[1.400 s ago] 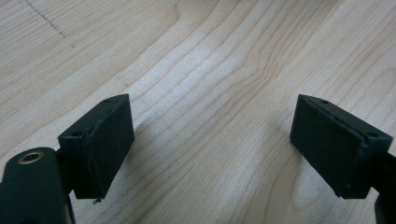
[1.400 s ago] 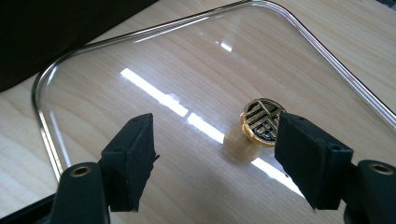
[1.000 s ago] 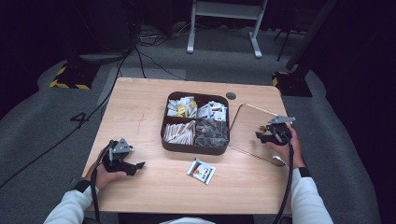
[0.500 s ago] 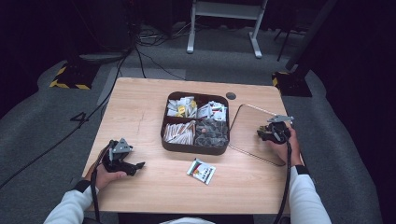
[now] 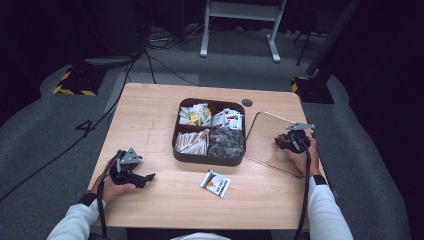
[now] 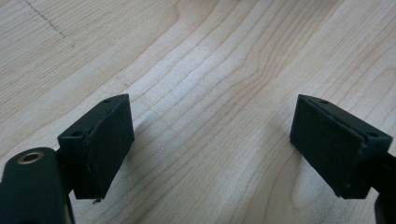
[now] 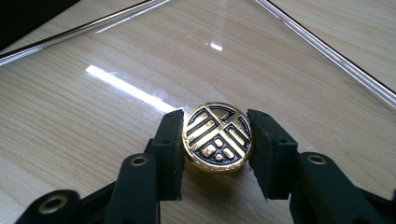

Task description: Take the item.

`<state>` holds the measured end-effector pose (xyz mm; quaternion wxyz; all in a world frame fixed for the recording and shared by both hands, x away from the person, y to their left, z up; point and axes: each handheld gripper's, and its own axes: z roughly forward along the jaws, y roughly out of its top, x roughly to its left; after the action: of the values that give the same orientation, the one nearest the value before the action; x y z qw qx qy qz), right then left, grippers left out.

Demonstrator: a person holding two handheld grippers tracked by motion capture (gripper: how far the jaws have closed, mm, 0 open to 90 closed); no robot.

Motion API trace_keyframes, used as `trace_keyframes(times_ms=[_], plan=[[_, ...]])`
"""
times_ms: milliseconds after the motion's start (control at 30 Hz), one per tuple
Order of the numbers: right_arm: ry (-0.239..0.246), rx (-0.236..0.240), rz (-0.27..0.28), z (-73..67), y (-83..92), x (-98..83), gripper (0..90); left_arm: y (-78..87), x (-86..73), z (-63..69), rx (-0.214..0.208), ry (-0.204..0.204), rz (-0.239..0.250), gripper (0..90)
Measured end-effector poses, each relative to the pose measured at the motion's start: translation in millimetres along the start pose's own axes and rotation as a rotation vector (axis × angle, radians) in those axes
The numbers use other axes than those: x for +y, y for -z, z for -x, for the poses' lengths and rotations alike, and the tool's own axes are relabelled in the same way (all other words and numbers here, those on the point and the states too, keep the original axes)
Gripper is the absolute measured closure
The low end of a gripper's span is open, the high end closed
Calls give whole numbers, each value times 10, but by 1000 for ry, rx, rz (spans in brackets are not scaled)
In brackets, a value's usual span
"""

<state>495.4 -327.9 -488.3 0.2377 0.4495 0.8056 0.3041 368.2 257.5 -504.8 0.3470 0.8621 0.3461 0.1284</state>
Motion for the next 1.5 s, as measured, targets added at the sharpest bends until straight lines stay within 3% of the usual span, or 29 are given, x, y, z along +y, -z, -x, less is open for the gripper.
trace_keyframes(times_ms=[200, 567, 900, 1100, 1500], plan=[[10, -34, -2, -6, 4, 3, 589, 0, 0, 0, 0, 0, 0, 138], [17, -39, -12, 21, 44, -3, 590, 0, 0, 0, 1, -1, 0, 138], [-21, -53, 50, 151, 293, 81, 590, 0, 0, 0, 1, 0, 0, 138], [-5, -51, 71, 164, 430, 168, 590, 0, 0, 0, 1, 0, 0, 138], [17, -29, 83, 151, 508, 256, 590, 0, 0, 0, 1, -1, 0, 138]])
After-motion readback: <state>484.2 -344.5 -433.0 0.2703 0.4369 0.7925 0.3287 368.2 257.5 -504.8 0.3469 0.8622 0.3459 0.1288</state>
